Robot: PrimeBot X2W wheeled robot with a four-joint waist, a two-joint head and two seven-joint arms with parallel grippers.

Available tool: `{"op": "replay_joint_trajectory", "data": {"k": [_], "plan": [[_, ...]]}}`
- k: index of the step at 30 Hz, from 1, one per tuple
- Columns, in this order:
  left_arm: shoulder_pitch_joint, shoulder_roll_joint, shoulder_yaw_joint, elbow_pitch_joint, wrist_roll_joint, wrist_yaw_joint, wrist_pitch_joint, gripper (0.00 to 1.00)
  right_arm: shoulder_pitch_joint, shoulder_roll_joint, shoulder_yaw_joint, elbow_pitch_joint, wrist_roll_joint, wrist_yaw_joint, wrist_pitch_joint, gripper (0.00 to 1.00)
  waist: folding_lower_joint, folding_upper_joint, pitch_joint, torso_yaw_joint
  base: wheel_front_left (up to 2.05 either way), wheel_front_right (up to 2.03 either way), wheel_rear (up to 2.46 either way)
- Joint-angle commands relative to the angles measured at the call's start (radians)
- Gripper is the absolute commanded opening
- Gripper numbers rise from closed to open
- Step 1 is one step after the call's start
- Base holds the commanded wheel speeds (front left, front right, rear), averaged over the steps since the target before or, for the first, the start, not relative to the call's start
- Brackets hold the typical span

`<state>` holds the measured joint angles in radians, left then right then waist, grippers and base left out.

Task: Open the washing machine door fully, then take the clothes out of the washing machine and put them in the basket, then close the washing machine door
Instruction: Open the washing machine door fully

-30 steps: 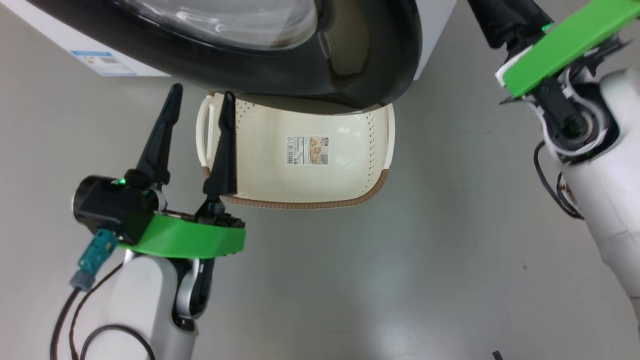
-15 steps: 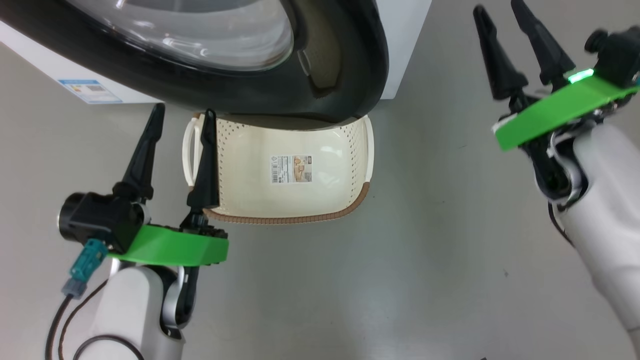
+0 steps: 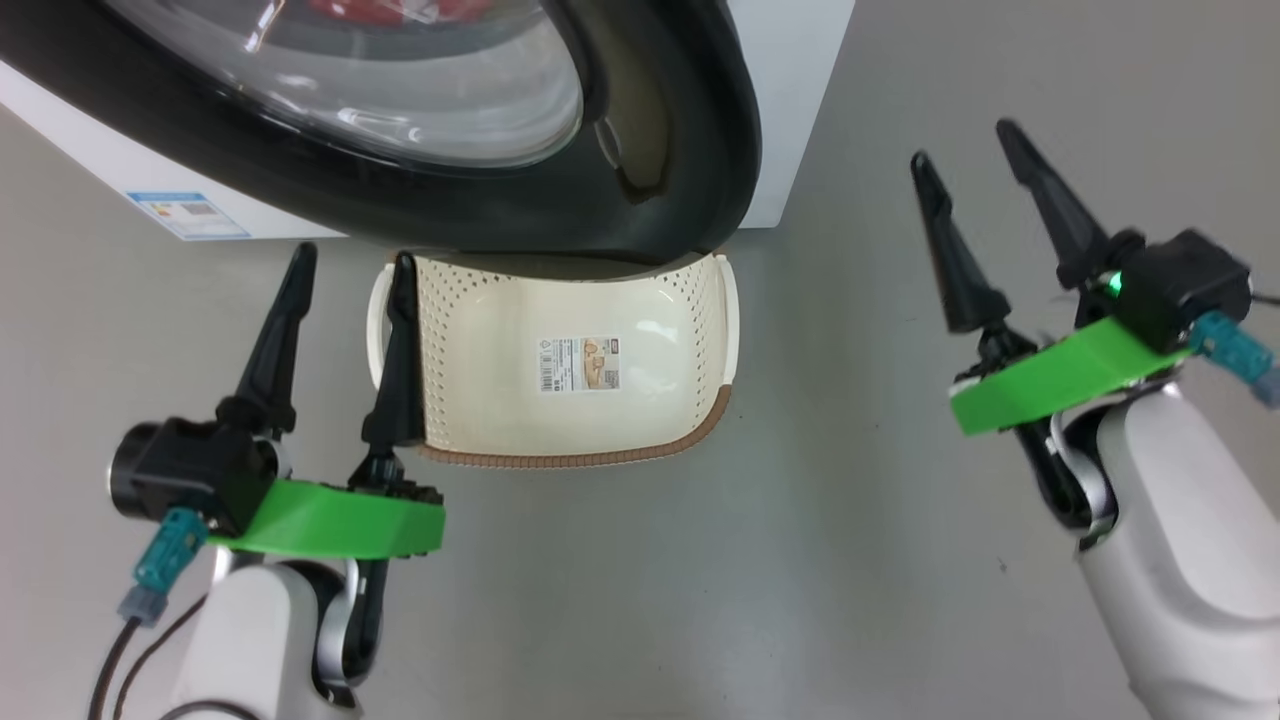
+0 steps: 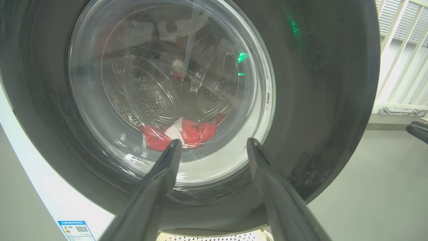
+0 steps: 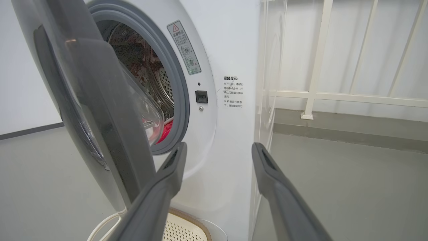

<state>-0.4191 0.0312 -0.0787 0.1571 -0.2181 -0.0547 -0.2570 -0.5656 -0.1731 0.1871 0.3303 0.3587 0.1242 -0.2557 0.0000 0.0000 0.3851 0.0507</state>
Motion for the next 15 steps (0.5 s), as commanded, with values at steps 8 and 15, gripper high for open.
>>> {"op": "replay_joint_trajectory", "data": {"k": [8, 15], "plan": [[0.041, 0.019, 0.029, -0.043, -0.005, -0.002, -0.005, 1.00, 0.119, 0.031, -0.037, -0.092, -0.064, 0.007, -0.006, 1.00, 0.0000, 0.0000, -0.018, 0.001, 0.00, 0.00, 0.00], [0.056, 0.019, 0.027, -0.051, -0.001, -0.004, -0.005, 1.00, 0.190, 0.047, -0.057, -0.151, -0.072, 0.007, -0.006, 1.00, 0.0000, 0.0000, -0.026, 0.003, 0.00, 0.00, 0.00]]}}
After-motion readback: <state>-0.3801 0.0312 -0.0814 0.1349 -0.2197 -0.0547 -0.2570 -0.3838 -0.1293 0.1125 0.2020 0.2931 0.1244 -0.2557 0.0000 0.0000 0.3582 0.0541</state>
